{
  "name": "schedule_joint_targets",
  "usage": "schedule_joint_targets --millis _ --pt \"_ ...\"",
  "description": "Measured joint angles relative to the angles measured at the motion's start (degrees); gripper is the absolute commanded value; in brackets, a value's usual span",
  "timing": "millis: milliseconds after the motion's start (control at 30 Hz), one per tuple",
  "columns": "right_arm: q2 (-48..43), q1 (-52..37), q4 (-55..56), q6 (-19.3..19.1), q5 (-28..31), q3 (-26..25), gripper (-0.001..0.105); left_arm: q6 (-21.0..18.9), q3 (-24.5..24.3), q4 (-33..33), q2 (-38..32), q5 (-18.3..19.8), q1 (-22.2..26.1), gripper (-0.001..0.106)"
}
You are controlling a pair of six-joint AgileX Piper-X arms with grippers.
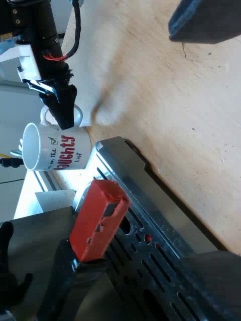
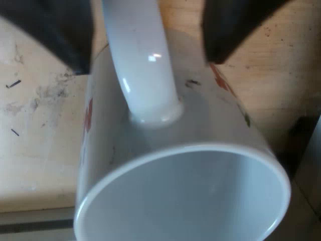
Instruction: Place mug into machine
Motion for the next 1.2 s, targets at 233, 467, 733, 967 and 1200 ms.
schedule_joint_targets --millis 233,467,733,967,1200 --pt "-1.51 0.0 1.96 -0.07 0.14 0.0 0.0 0.0 0.0 0.0 0.0 0.0 0.0 0.085" --pt "-16.38 0.0 18.7 -3.27 -0.04 0.27 0.0 0.0 0.43 0.09 0.0 0.0 0.0 0.085" --pt "-41.63 0.0 41.21 -7.12 0.47 0.18 0.0 0.52 1.48 0.09 0.0 -13.35 0.0 0.085" --pt "-59.37 2.45 64.31 -7.21 -1.25 -4.12 0.0 0.52 3.88 -2.97 0.08 -17.1 0.0 0.085" --pt "-65.29 9.11 72.63 -6.57 -1.25 -6.78 0.0 0.52 6.64 -9.31 0.28 -17.16 0.0 0.085"
